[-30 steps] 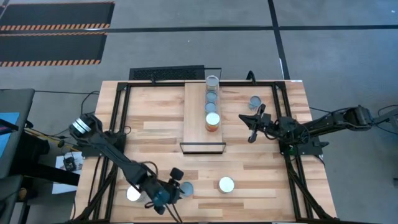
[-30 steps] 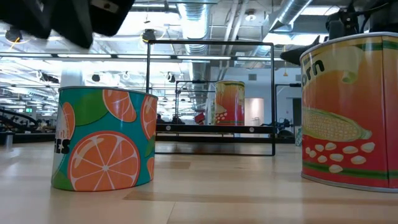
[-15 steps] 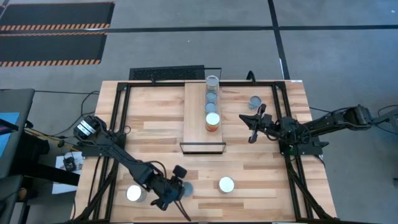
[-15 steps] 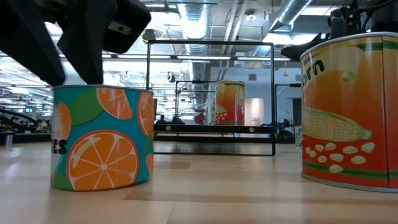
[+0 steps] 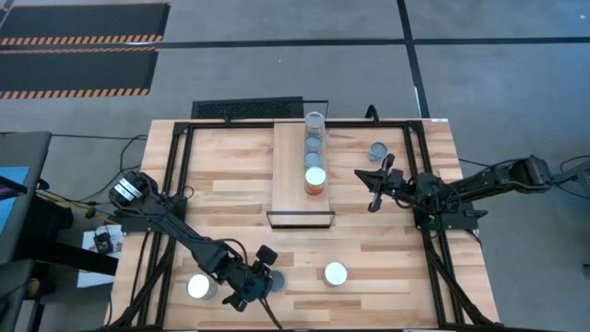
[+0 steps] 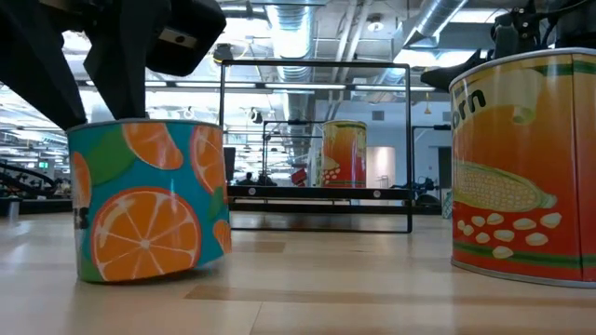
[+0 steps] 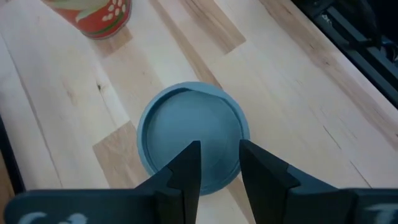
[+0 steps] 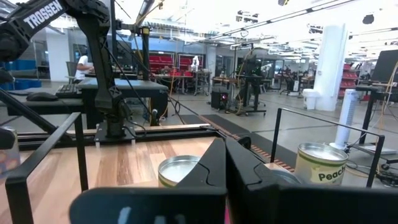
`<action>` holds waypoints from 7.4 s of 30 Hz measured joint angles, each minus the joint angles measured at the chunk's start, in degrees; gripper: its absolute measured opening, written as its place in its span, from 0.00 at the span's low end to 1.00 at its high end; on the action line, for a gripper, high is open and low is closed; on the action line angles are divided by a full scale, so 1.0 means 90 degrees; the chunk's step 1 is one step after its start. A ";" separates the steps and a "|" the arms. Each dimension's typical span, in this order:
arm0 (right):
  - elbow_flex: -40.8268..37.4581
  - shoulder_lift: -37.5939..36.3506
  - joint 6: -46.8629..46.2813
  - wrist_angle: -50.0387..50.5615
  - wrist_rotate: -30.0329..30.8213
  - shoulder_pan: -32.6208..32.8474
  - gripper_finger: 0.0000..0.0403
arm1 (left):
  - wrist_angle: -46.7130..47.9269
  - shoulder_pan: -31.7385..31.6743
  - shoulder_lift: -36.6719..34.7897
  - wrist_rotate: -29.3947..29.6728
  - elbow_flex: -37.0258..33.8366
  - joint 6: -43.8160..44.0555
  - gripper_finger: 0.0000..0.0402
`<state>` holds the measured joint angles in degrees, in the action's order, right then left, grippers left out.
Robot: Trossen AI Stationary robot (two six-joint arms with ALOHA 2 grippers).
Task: Pick and place cans onto a shelf
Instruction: Put the small canned oranges on the shelf, then put the large canned corn on the shelf
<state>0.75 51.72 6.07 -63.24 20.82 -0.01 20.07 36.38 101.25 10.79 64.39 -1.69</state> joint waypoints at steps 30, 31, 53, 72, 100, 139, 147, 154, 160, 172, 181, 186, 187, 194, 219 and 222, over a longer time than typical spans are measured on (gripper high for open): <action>0.0000 -0.0002 0.0055 -0.0024 0.0002 0.0000 0.02 | 0.0259 -0.0074 0.0102 -0.0274 0.0057 -0.0593 0.02; 0.0000 -0.0002 0.0058 -0.0027 0.0002 0.0000 0.02 | 0.0345 -0.0078 -0.0025 -0.0206 0.0047 -0.0592 0.02; 0.0000 -0.0002 0.0044 0.0041 0.0007 -0.0010 0.02 | 0.1787 -0.3767 -0.3452 0.0473 0.0371 -0.0686 0.00; 0.0000 0.0000 0.0049 0.0137 0.0016 -0.0112 0.02 | -0.0274 -0.6771 -0.0748 -0.1440 -0.0106 -0.2099 0.00; 0.0002 0.0000 0.0044 0.0146 0.0007 -0.0141 0.02 | -0.1046 -0.6994 0.0019 -0.2024 0.0297 -0.2132 0.00; 0.0002 0.0000 0.0049 0.0160 0.0007 -0.0141 0.03 | -0.1341 -0.7024 -0.0354 -0.1809 0.0286 -0.2455 0.09; 0.0002 0.0000 0.0139 0.0189 0.0004 -0.0132 0.03 | -0.1842 -0.7023 -0.1382 -0.1639 -0.0751 -0.1953 0.01; 0.0002 -0.0001 0.0134 0.0190 0.0004 -0.0114 0.03 | -0.3500 -0.7139 -0.1527 -0.1650 -0.2093 -0.1399 0.01; 0.0002 0.0000 0.0107 0.0163 0.0004 -0.0109 0.03 | -0.3727 -0.7200 -0.1102 -0.1667 -0.2156 -0.1367 0.01; 0.0005 -0.0002 0.0099 0.0141 0.0007 -0.0039 0.03 | -0.4281 -0.7254 -0.0811 -0.1649 -0.2144 -0.1349 0.01; 0.0004 -0.0002 0.0101 0.0135 0.0009 -0.0039 0.03 | -0.4706 -0.7388 -0.0639 -0.1920 -0.2134 -0.1212 0.01; 0.0005 0.0000 0.0124 0.0117 0.0008 -0.0039 0.03 | -0.4827 -0.7388 -0.0634 -0.1955 -0.2144 -0.1304 0.01; 0.0005 0.0000 0.0144 0.0115 0.0009 -0.0037 0.03 | -0.4823 -0.7388 -0.0723 -0.1960 -0.2147 -0.1300 0.01; 0.0013 0.0000 0.0195 0.0130 0.0041 0.0028 0.02 | -0.5495 -0.7233 -0.1596 -0.2120 -0.2847 -0.1144 0.01; 0.5743 0.1928 -0.2143 0.8817 0.2304 0.4600 0.02 | -0.6701 -0.5099 -0.4294 -0.1892 -0.5575 -0.0326 0.01; 0.6376 0.2542 -0.2598 0.9352 0.2256 0.4836 0.05 | -0.6688 -0.4974 -0.4296 -0.1767 -0.5643 -0.0254 0.01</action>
<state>58.14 74.60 -17.32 20.92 41.12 43.51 -40.12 -8.39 62.59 -5.11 13.61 -3.98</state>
